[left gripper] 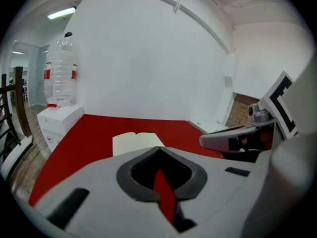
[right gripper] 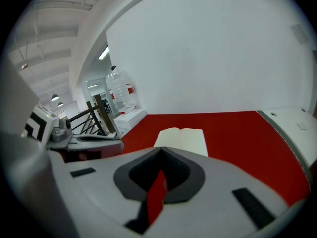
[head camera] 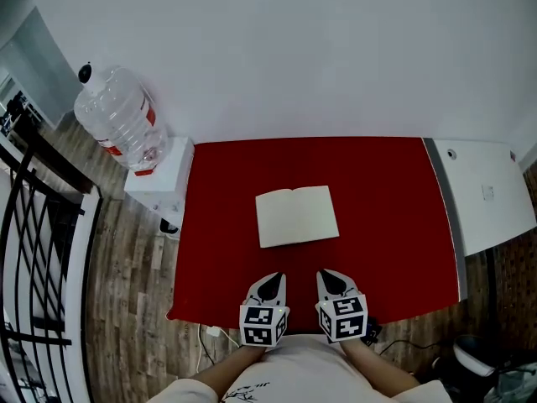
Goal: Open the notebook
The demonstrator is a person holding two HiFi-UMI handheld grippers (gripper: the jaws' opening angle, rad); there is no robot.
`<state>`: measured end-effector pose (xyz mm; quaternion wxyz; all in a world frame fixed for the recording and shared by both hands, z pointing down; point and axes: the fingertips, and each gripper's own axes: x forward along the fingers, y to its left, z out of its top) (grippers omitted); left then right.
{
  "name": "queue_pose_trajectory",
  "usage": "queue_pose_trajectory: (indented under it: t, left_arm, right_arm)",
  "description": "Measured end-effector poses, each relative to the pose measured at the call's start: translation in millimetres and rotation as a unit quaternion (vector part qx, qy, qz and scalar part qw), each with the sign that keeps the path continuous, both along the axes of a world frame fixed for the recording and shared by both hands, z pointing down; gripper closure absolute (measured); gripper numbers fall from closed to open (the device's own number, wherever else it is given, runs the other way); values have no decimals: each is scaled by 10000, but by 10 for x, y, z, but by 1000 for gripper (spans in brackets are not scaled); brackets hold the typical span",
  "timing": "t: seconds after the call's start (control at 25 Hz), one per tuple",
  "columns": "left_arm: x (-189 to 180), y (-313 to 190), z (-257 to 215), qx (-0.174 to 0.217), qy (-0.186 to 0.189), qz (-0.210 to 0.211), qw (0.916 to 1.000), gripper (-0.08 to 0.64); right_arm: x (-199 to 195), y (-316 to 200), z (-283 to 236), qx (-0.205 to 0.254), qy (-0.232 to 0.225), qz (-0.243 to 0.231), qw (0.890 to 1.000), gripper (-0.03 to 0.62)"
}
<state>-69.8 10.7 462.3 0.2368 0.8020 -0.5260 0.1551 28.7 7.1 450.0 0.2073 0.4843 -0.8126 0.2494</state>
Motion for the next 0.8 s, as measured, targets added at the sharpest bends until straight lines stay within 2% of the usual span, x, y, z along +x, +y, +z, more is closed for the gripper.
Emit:
queue_pose_trajectory:
  t: [0.4,0.8]
  left_arm:
    - [59,-22,-38,38,-55,20,10000,554]
    - [62,-36,-27,41,-45,-51,10000,554]
  right_arm:
    - [84,17,-50,23,-294,71,9995,586]
    - [44,14,-16,65,-148,-124,9998,588]
